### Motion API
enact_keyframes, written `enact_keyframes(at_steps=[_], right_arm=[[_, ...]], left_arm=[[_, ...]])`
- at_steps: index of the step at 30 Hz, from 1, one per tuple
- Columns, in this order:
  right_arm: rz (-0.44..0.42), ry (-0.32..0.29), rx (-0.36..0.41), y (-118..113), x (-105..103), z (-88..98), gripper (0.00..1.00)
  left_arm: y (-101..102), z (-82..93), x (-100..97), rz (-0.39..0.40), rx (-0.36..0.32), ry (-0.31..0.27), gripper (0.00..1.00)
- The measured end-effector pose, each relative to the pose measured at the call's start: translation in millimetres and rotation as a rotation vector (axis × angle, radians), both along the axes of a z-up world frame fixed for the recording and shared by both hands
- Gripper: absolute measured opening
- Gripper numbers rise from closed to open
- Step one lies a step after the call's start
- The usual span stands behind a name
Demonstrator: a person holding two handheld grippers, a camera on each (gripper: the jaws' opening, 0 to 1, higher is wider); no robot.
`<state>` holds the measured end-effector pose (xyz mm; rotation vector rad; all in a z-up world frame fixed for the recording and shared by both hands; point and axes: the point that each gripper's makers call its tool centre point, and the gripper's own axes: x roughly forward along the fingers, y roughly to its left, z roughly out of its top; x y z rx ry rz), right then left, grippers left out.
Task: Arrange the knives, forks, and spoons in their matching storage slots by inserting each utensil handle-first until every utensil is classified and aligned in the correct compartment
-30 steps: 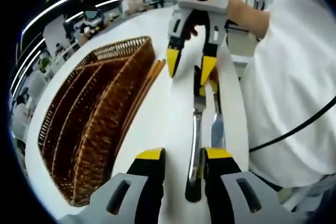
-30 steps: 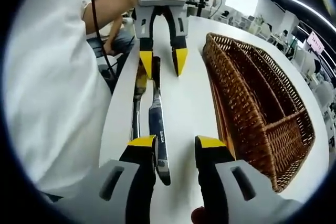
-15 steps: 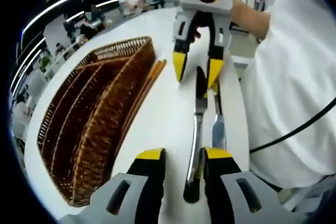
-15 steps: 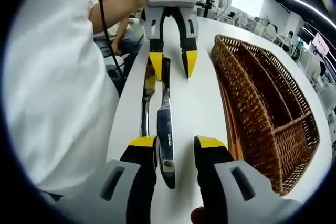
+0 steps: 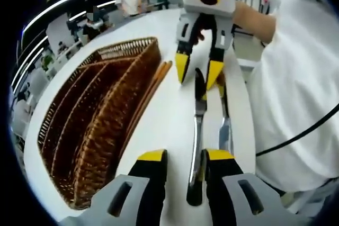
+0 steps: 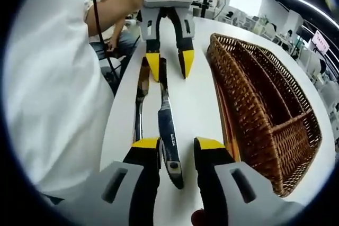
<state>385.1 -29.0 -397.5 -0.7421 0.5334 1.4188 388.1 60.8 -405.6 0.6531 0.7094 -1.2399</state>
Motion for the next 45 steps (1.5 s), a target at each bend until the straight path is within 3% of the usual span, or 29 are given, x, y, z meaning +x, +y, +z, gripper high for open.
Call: enact_keyframes(at_steps=[6, 10, 22, 33, 45], right_arm=[[-0.001, 0.018, -0.012, -1.2, 1.3, -6.9, 0.25], [-0.045, 0.007, 0.003, -2.5, 16.8, -7.7, 0.24], [-0.070, 0.007, 0.019, -0.7, 30.7, -8.7, 0.24], [-0.083, 0.006, 0.027, -2.2, 36.9, -8.1, 0.24], [-0.042, -0.003, 0.016, -2.0, 30.1, -3.9, 0.25]], left_arm=[[-1.1, 0.1, 2.2, 0.010, -0.012, 0.006, 0.27], [-1.8, 0.4, 11.7, 0.036, -0.026, 0.004, 0.27], [1.2, 1.1, 31.5, 0.081, -0.030, -0.030, 0.26], [1.9, 1.1, 36.9, 0.086, -0.030, -0.033, 0.26], [3.5, 1.3, 36.7, 0.060, 0.000, -0.040, 0.25]])
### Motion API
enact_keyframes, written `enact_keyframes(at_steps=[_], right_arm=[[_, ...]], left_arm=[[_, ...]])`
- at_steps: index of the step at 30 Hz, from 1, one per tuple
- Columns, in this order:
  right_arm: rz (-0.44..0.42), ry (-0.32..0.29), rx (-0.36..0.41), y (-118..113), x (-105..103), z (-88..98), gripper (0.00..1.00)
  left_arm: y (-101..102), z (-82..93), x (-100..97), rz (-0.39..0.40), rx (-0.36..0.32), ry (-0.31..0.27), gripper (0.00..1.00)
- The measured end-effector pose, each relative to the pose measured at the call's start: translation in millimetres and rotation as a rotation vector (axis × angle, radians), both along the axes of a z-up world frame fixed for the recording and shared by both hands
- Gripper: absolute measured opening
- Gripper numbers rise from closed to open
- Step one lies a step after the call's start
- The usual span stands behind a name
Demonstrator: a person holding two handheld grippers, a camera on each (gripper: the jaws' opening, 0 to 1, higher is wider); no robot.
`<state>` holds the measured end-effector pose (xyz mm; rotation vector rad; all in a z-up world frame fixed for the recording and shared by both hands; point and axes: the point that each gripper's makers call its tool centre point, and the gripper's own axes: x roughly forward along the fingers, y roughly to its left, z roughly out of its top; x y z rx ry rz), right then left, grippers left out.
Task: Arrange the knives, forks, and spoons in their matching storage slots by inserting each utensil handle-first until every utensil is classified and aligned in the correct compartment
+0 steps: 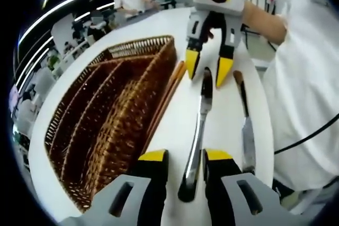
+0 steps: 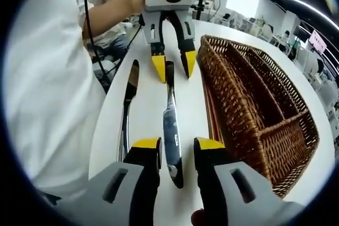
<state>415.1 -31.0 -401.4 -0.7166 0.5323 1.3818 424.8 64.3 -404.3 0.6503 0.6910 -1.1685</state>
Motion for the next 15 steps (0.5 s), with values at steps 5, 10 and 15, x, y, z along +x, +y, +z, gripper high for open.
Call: enact_keyframes(at_steps=[5, 10, 15], right_arm=[[0.017, 0.000, -0.012, 0.0, -2.0, -1.3, 0.25], [0.030, 0.004, -0.023, 0.4, -3.6, -3.5, 0.25], [0.036, 0.013, -0.034, -0.8, -4.7, -5.9, 0.24]], left_arm=[[1.7, -1.0, 1.5, -0.009, 0.008, 0.003, 0.25], [2.4, -1.1, 2.2, -0.011, 0.012, 0.004, 0.25], [2.2, -1.2, 1.3, -0.005, 0.004, 0.008, 0.25]])
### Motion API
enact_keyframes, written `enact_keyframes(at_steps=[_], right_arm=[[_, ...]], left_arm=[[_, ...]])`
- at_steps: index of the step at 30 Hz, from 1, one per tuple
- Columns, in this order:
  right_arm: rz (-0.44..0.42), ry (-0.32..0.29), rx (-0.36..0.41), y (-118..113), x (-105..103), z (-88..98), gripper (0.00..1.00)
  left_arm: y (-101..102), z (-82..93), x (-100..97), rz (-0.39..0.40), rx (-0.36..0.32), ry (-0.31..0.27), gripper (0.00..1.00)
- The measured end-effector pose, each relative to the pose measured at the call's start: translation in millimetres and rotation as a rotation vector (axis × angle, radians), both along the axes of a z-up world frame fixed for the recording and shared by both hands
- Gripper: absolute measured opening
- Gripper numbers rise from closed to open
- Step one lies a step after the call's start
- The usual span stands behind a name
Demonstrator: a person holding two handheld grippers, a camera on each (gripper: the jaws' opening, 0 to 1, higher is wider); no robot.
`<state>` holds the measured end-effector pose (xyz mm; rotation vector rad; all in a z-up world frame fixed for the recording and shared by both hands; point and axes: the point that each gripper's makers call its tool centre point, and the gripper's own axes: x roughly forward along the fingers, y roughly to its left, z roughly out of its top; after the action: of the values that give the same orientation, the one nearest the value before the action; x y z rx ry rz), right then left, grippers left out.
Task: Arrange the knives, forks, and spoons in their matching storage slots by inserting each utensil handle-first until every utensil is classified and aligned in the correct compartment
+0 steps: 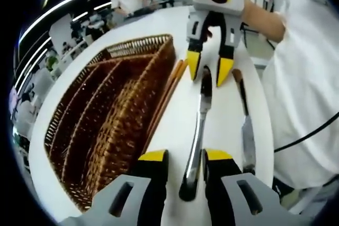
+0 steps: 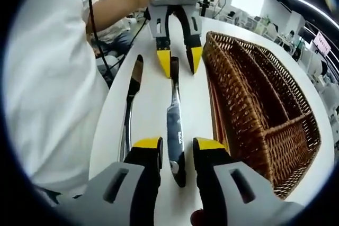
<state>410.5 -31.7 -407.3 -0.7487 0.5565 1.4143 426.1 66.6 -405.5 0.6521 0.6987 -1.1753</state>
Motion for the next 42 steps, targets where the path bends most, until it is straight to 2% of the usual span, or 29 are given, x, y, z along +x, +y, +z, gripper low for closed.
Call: enact_keyframes(at_steps=[7, 11, 42], right_arm=[[0.013, 0.011, -0.013, 0.7, -0.6, -0.9, 0.20], [0.027, 0.032, -0.032, 0.4, -3.0, -0.9, 0.20], [0.068, 0.072, -0.114, -3.1, -3.7, -2.3, 0.15]], left_arm=[[-0.3, 0.0, -1.3, 0.004, -0.005, 0.000, 0.25], [-0.6, 0.1, -1.6, 0.003, -0.006, 0.001, 0.25], [0.3, 1.1, -2.3, -0.004, 0.013, -0.002, 0.24]])
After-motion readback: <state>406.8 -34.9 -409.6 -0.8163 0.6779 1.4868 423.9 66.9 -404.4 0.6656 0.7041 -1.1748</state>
